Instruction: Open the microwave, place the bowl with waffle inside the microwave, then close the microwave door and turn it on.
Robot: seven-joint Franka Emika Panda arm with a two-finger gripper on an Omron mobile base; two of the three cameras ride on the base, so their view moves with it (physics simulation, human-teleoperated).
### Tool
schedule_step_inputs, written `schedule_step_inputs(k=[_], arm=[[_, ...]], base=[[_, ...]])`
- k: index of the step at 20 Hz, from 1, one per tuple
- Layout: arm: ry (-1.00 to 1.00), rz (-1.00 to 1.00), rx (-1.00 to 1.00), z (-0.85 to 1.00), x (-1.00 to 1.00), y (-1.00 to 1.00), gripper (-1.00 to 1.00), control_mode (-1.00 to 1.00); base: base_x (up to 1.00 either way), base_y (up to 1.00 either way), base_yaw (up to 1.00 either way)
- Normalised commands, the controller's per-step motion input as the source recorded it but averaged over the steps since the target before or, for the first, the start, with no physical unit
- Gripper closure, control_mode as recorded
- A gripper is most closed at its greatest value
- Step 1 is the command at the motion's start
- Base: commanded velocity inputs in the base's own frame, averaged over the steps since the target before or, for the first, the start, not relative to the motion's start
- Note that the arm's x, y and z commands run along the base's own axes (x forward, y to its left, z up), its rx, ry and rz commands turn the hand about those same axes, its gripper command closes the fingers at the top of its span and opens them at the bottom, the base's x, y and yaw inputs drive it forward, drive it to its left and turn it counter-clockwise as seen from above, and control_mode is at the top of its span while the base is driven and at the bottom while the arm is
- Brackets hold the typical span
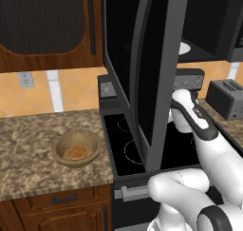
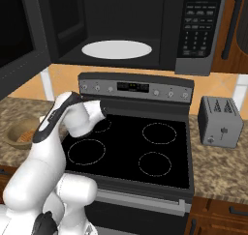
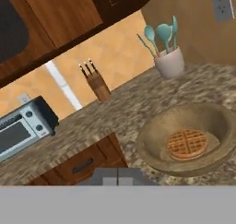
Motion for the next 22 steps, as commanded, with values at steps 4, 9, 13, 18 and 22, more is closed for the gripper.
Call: schedule_step_inputs(k=[4,9,13,18,22], arm=[[0.42,-0.53,0.01,-0.34,0.00,0.00,1.00,-1.00],[0.68,-0.52,-0.16,-0.23,0.05,0.05,1.00,-1.00],[0.78,-0.27,-0.25,-0.25,0.31,0.16,1.00,-1.00],[0.67,-0.01,-0.09,-0.17,0.49,0.28,-1.00,-1.00],[0.54,0.01,0.00,-0.15,0.63,0.10,-1.00,-1.00]], base=[[0.00,0.00,0.00],[0.00,0.00,0.00],[0.00,0.00,0.00],[0.00,0.00,0.00],[0.00,0.00,0.00]])
